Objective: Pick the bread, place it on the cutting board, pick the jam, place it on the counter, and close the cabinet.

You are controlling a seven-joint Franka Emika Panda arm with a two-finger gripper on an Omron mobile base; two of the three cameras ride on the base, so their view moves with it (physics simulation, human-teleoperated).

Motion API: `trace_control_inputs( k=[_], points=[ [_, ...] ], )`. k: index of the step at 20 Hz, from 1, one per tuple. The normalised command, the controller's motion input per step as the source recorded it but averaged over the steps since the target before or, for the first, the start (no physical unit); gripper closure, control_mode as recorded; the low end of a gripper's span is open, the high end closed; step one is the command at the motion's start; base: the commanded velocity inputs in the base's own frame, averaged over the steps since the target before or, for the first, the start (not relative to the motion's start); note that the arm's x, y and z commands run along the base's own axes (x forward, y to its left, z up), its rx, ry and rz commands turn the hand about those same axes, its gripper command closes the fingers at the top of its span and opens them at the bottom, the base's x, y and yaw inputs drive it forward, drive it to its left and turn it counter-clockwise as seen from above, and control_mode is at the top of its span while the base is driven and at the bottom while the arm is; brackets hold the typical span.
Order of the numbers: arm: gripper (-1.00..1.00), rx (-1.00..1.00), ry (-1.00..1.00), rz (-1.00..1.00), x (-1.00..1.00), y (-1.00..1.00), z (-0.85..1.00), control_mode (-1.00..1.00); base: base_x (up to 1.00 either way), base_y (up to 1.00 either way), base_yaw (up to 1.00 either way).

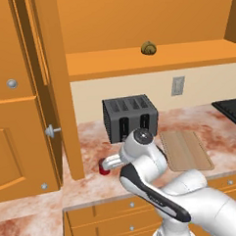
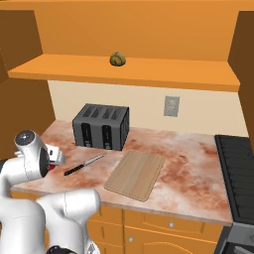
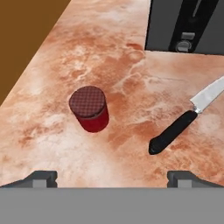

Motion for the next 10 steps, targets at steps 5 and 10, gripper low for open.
trace_control_inputs(
  k=[5,10],
  points=[
    [-1.0,0.0,0.0,0.0,-0.25,-0.39,0.01,-1.0,0.0,0.0,0.0],
    [-1.0,0.0,0.0,0.0,-0.17,-0.36,0.03,-1.0,0.0,0.0,0.0]
  ],
)
